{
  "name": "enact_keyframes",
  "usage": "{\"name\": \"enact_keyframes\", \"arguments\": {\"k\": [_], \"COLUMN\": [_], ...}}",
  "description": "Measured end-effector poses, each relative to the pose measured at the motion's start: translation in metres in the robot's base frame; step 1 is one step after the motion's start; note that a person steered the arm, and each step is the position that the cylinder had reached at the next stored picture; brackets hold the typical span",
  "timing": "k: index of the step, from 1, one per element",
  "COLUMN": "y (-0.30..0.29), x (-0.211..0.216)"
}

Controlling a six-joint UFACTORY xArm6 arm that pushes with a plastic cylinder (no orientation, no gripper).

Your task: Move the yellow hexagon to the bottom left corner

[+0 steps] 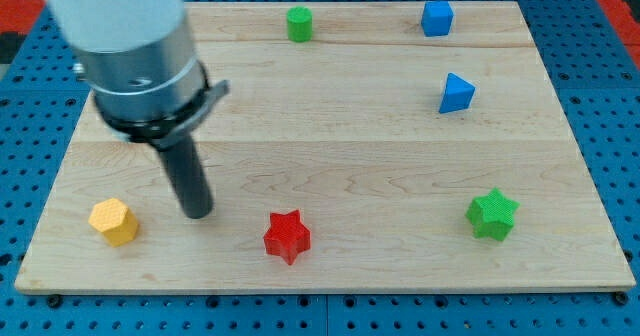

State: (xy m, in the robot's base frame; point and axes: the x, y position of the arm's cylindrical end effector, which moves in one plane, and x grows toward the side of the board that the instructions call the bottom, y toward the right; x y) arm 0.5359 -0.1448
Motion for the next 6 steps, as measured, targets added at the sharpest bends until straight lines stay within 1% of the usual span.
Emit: {"name": "enact_keyframes", "arguments": {"k": [2, 3, 4, 5, 6], "y": [-0.054, -0.069, -0.003, 0.011, -0.014], "x": [0.004, 0.003, -0.039, -0.112, -0.170]}}
